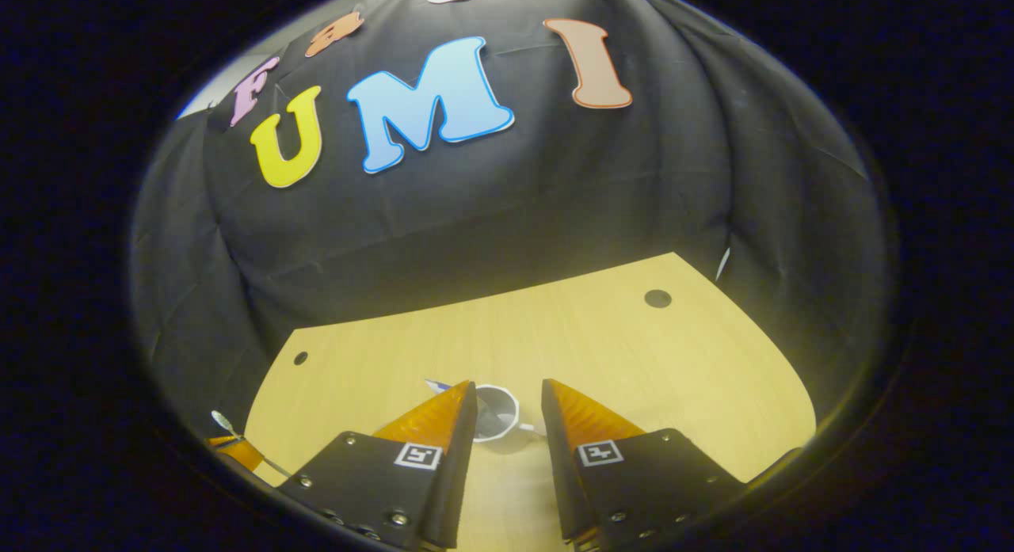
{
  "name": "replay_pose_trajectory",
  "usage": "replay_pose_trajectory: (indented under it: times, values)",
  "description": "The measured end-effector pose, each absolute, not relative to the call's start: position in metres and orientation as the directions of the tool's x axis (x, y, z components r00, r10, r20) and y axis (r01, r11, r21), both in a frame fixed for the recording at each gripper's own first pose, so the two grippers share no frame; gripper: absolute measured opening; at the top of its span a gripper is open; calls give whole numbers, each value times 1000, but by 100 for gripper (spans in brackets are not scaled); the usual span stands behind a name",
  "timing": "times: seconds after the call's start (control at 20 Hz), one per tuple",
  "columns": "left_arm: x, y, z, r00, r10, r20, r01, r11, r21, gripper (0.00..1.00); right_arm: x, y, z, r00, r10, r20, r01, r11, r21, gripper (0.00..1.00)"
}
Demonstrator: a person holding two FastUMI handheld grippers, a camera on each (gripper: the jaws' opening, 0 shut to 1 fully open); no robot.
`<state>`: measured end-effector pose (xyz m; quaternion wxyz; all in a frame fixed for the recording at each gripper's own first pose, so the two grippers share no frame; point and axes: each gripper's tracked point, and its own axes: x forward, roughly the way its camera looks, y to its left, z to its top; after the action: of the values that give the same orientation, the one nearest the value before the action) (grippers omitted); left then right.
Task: Put the toothbrush and toothpaste on the desktop into the cup, then pick up the cup and place it on the coaster on the desktop.
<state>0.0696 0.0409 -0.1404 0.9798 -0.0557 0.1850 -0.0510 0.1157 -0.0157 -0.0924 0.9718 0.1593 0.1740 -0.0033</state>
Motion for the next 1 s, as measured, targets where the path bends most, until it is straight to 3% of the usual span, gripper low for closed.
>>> replay_pose_trajectory:
  times: [1.0]
  values:
    - [171, -141, -113, 874, -424, -237, 438, 899, 4, 7, 32, -121, -149, 889, -77, -452, 271, 883, 383, 48]
